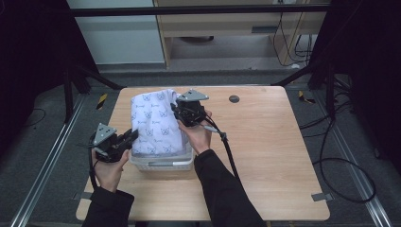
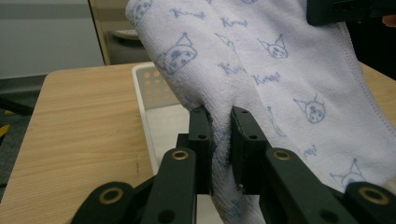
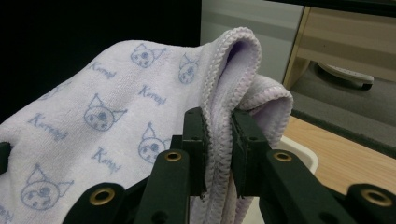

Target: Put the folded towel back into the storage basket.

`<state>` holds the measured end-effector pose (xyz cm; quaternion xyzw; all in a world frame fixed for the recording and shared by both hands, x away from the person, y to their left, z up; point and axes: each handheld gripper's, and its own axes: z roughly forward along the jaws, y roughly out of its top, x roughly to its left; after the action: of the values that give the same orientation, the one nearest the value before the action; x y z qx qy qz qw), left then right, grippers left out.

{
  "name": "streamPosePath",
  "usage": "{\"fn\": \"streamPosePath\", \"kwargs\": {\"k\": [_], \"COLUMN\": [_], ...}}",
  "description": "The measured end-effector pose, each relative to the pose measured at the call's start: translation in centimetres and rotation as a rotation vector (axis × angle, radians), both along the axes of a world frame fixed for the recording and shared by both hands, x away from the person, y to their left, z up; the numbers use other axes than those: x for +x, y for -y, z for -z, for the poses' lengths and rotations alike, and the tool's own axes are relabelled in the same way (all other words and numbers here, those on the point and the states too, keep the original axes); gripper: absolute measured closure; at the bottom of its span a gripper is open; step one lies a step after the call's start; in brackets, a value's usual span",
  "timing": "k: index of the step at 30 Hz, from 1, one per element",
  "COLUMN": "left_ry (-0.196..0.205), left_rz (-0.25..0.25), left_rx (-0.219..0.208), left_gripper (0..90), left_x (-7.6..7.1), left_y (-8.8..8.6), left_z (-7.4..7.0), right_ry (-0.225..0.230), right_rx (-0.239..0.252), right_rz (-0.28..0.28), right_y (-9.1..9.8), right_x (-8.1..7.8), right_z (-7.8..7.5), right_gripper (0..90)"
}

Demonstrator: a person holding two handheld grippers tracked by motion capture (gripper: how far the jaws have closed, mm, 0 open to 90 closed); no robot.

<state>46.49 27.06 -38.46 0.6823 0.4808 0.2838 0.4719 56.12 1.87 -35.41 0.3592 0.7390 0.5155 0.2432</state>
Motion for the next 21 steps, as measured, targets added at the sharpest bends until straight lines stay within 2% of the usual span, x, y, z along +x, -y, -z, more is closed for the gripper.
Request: {"fn": "streamPosePath", "kwargs": {"k": [21], "left_ry": [-0.064], "left_rz": [-0.001], "left_rx": [0.048], "left_gripper": [79.1], "left_x": [1.6], "left_y": [0.3], "left_z": [2.3], "right_ry": [-0.047], "right_rx": [-0.023], "right_rz": [0.024], "right_y": [-0.4], "right_x": [1.1], "right_z": [3.0], "right_gripper": [77.6]}}
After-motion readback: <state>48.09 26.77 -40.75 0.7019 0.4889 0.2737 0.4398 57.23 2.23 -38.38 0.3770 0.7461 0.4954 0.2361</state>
